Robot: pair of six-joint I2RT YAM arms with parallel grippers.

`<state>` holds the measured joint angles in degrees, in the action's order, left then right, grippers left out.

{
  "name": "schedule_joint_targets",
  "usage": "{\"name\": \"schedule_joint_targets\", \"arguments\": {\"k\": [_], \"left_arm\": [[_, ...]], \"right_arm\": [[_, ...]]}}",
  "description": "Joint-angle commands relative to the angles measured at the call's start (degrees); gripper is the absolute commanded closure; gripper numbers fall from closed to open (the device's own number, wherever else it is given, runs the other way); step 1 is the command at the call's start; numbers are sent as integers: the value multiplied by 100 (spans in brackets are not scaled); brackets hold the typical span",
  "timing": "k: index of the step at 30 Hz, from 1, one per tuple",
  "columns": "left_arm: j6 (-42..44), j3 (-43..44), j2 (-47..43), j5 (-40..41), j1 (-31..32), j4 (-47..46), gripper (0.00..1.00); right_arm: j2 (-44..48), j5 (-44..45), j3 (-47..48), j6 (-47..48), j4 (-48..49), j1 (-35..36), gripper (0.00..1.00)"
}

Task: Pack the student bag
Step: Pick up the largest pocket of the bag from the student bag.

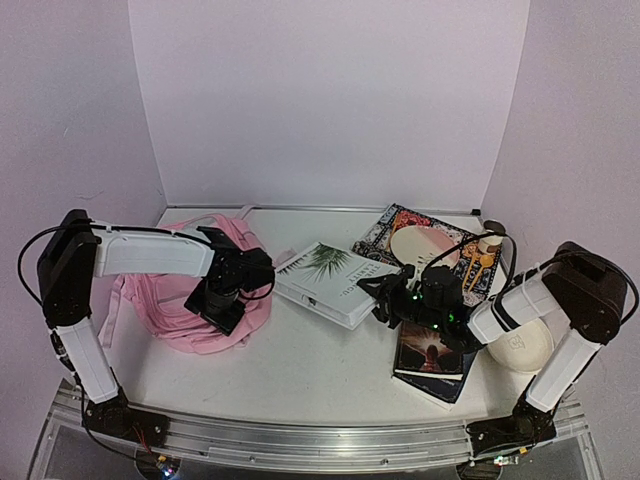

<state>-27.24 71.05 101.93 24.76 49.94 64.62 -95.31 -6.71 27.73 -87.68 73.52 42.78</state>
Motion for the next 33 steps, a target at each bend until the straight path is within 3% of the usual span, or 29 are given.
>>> {"name": "schedule_joint_targets", "arguments": {"k": [1,5,10,18,29,33], "left_arm": [[64,153,202,242,15,88,41],[103,404,183,384,15,103,78],[129,892,-84,430,15,153,100],[72,2251,-50,663,6,736,100],[-31,4982,796,757,-149,1559,100],[-82,5370,910,723,-263,1596,100]], "right_arm": [[235,-99,167,105,2072,-11,64],[316,-161,156,137,2059,-15,64],[512,-276,108,223,1961,-15,64],[1039,-607,80,372,1461,-9,64],[1523,-827,-121,539,953,15,64],[1593,-771,-269,530,937,38,64]]}}
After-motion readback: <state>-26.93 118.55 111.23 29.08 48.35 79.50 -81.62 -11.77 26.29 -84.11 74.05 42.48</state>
